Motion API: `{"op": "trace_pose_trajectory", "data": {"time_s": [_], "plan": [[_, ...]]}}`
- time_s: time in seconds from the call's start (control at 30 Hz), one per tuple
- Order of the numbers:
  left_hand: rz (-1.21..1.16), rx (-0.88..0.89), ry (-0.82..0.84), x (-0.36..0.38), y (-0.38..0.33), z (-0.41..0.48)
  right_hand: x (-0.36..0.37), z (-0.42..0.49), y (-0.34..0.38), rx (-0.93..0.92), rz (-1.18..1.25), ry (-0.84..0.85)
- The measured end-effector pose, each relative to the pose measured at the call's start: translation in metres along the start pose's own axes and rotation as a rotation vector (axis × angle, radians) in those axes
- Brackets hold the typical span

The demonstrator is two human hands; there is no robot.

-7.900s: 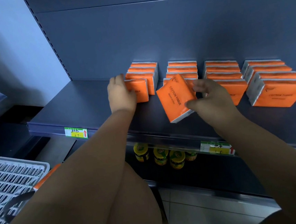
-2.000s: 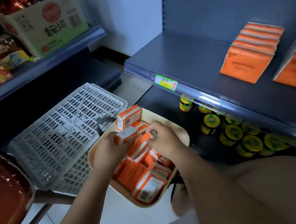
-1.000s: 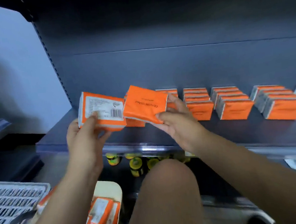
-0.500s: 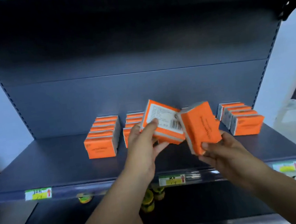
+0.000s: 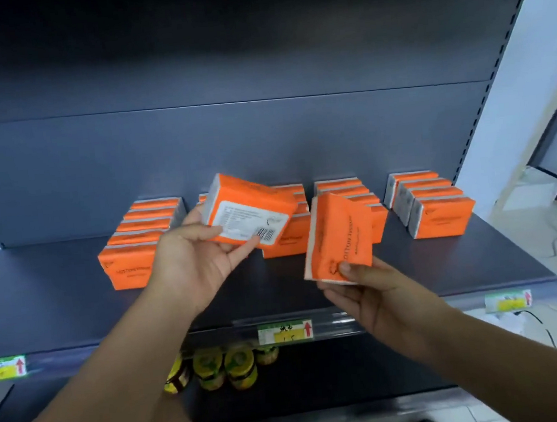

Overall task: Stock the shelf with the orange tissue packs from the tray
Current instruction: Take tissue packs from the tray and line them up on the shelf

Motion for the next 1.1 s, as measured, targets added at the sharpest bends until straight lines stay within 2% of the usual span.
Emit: {"op": "trace_pose_trajectory", "data": {"time_s": [0.17, 0.33, 0.5, 0.63, 0.73, 0.93, 1.1], "plan": [[-0.138, 0.064, 0.049, -0.01, -0.006, -0.005, 0.006, 0.005, -0.003, 0.029, -0.165, -0.008], [-0.008, 0.173, -0.114, -0.005, -0.011, -0.013, 0.019, 0.008, 0.005, 0.038, -0.245, 0.002], [0.254, 0.218, -0.191, -0.015, -0.015, -0.004, 0.035, 0.017, 0.028, -0.086, -0.262, -0.04], [0.398, 0.286, -0.133, -0.019, -0.021, -0.003, 0.046, 0.02, 0.048, -0.175, -0.201, -0.01], [0.357, 0.308, -0.119, -0.022, -0.026, -0.006, 0.048, 0.025, 0.053, -0.203, -0.17, -0.025], [0.423, 0.239, -0.091, -0.032, -0.034, -0.007, 0.04, 0.04, 0.038, -0.136, -0.219, -0.171], [0.498, 0.258, -0.128, -0.037, -0.036, -0.007, 0.032, 0.043, 0.035, -0.132, -0.178, -0.197]]}}
Point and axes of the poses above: each hand's wrist, its own z-axis towards the middle knuckle, its own x-axis out of the palm, y = z × x, the point moved 4 cm from there along z, towards the middle knuckle, and after that the axes turned 9 degrees about -z, right-handed, at the moved point
